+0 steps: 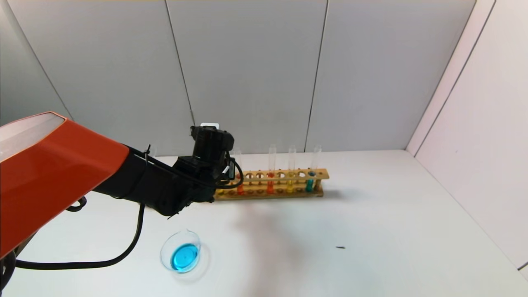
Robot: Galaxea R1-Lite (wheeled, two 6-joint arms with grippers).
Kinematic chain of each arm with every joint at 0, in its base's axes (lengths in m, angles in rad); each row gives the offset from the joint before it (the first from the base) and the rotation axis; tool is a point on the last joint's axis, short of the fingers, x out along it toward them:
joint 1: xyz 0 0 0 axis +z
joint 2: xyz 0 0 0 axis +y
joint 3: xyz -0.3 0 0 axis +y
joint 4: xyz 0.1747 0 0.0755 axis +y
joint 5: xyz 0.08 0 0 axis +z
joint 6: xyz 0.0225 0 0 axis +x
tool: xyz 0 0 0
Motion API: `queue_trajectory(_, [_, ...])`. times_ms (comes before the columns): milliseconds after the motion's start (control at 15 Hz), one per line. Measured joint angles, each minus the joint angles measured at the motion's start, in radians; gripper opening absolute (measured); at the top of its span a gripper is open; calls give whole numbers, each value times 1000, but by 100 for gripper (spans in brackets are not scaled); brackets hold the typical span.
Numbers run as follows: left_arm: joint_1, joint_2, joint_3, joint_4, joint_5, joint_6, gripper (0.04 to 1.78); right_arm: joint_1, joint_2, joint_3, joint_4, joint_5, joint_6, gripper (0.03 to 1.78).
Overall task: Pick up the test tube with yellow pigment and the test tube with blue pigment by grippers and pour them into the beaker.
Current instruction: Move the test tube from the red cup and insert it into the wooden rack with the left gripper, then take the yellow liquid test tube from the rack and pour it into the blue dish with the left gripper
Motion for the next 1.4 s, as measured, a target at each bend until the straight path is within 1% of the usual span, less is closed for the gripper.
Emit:
queue_trajectory(333, [-8,-18,8,-10,5,8,31,0,0,0,0,0,0,170])
queue_trajectory(867, [-8,-66,-23,1,10,79,31,0,0,0,0,0,0,170])
queue_trajectory(1400, [-2,-89,-99,76,10,88,31,0,0,0,0,0,0,170])
